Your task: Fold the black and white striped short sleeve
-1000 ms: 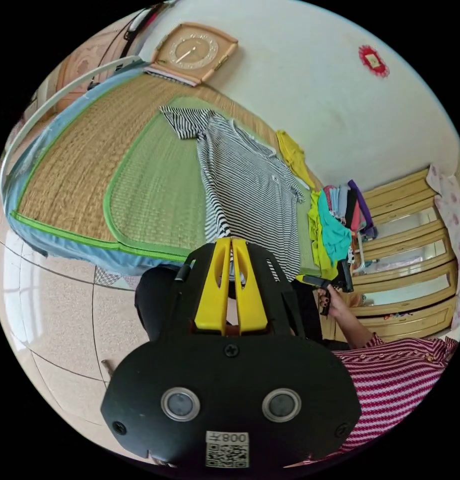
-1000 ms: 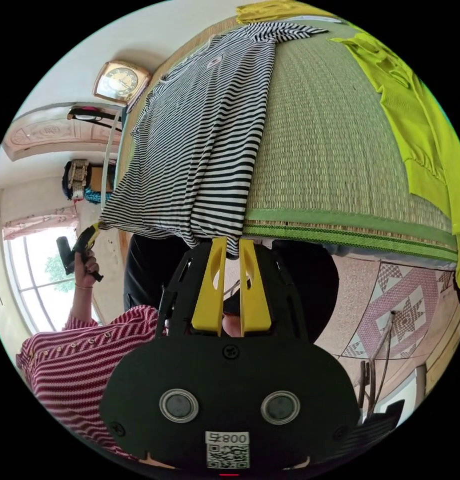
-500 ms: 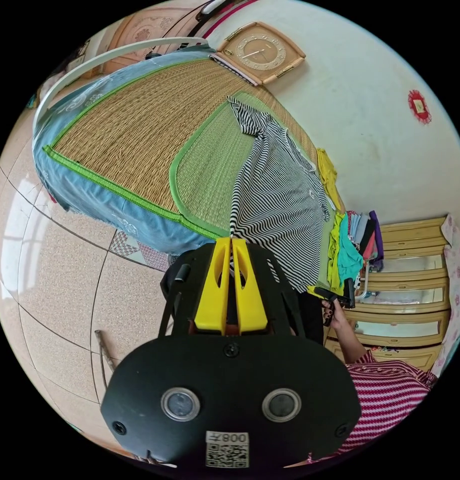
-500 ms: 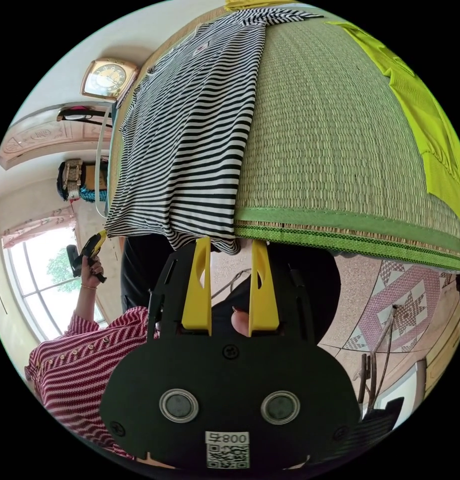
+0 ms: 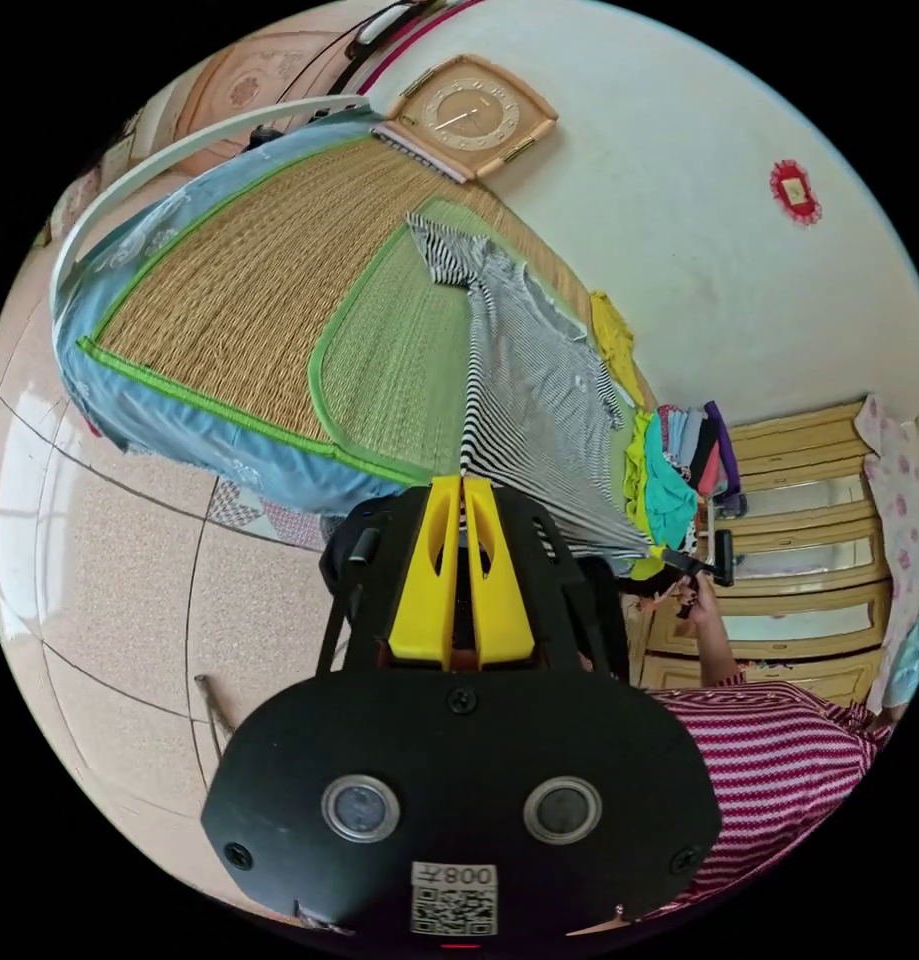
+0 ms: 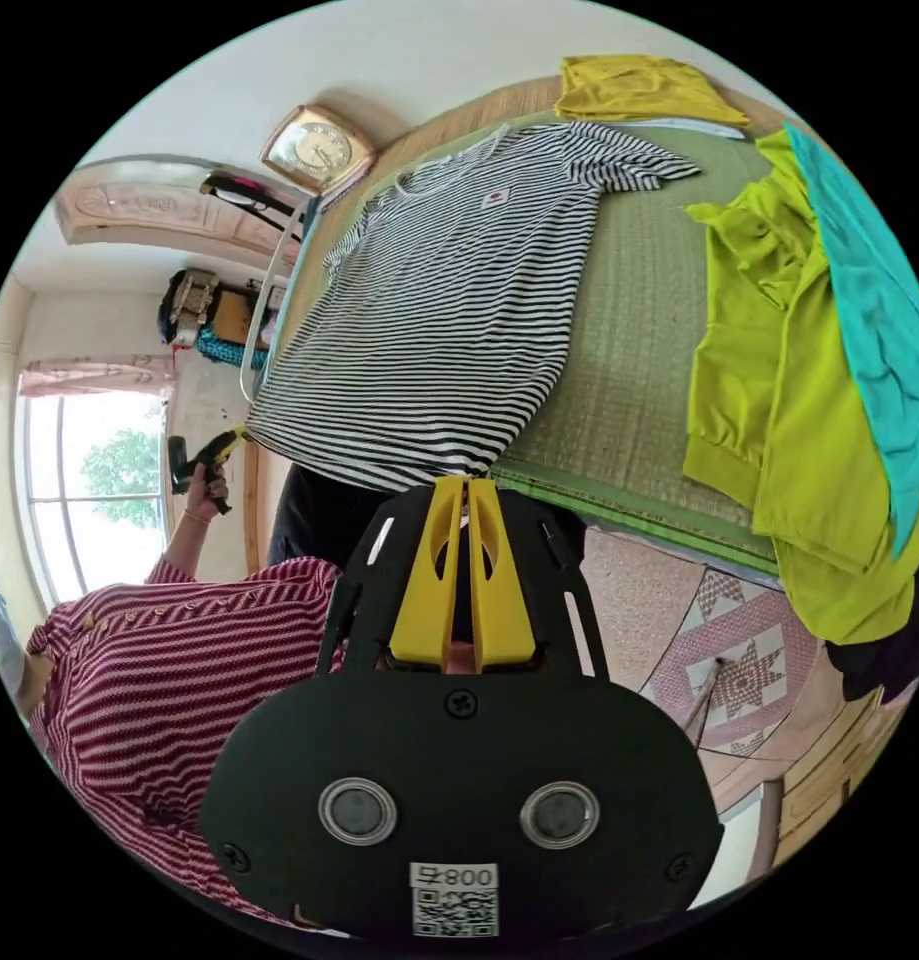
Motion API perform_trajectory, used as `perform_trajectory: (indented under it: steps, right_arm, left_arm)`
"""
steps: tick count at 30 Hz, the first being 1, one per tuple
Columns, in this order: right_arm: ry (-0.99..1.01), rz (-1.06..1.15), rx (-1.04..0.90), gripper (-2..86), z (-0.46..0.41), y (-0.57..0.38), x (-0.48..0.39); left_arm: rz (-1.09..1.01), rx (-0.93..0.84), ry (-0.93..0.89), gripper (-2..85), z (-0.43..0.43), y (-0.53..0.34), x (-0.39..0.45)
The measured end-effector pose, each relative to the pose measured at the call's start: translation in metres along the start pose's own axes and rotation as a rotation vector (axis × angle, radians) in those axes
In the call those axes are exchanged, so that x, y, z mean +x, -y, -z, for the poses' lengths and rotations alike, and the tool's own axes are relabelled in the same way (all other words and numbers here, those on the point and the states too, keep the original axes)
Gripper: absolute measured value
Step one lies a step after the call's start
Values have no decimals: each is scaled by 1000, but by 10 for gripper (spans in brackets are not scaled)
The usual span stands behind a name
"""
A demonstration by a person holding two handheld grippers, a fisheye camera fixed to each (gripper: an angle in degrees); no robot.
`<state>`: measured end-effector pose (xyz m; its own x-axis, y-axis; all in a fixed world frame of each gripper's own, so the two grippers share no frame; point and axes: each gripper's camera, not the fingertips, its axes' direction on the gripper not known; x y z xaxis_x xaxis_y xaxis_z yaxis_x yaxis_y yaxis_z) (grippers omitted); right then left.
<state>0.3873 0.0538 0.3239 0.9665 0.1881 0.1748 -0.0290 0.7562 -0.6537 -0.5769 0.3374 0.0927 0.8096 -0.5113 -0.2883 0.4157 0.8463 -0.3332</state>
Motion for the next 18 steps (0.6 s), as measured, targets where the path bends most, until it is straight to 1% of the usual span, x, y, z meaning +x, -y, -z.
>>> perform_trajectory:
  steps: [1, 3, 4, 6, 7, 11, 18]
  right_arm:
    - [30, -41, -36, 5, -9, 0, 15]
    - [79, -115, -70, 4, -24, -5, 33]
    - [105, -123, -65, 4, -28, -10, 36]
    - [90, -126, -78, 4, -32, -16, 37]
    - [71, -139, -87, 4, -35, -20, 41]
    - [135, -208, -68, 4, -38, -28, 62]
    - [166, -238, -62, 3, -37, -32, 72]
  left_arm:
    - [16, -15, -4, 2, -7, 0, -3]
    - [32, 30, -90, 2, -12, -3, -4]
    - [22, 33, -90, 2, -13, -3, -2]
    - [-15, 9, -29, 1, -18, 1, 5]
    - [-16, 3, -30, 2, -21, 3, 5]
    - [7, 0, -47, 2, -39, 9, 3]
    - [-1, -28, -20, 2, -74, 24, 10]
